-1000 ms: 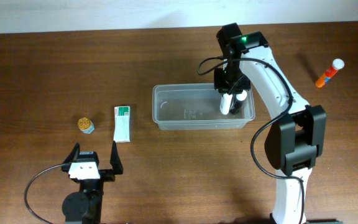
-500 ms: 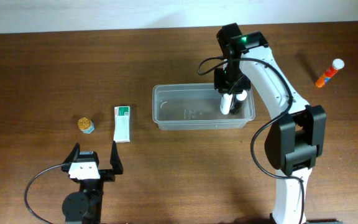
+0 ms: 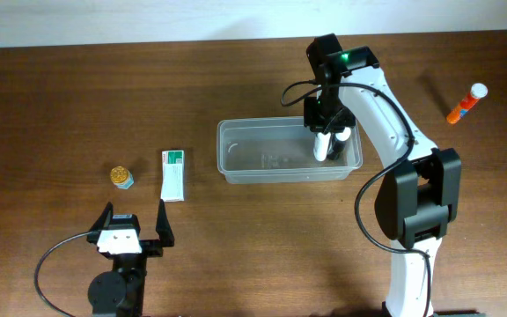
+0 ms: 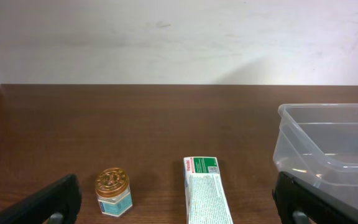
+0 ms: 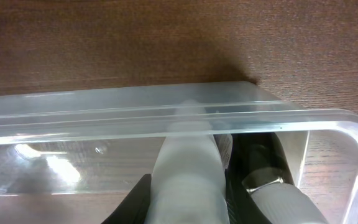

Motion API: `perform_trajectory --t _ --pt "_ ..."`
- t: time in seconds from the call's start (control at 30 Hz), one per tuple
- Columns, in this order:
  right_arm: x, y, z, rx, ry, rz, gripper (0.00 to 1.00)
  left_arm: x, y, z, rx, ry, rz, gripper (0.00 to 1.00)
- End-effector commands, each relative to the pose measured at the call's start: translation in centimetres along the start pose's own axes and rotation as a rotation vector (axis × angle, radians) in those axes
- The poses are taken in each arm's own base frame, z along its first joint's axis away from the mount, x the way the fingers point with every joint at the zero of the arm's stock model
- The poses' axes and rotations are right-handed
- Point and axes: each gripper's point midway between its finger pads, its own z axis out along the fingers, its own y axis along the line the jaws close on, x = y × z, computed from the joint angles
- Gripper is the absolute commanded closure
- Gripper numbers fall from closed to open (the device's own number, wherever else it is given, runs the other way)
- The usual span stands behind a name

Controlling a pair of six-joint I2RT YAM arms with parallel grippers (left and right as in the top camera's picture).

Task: Pack container
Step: 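Lower the spray bottle into the container beside the brown bottle, then open the right gripper and move it right over the orange tube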

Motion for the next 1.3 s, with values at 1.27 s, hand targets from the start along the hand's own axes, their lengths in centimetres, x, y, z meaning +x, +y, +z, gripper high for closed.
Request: perform_trajectory --t 1.27 --pt "-3.6 -8.0 -17.3 0.176 -0.322 0.048 0.52 0.0 -0.1 0.0 0.007 -0.003 0.011 0.01"
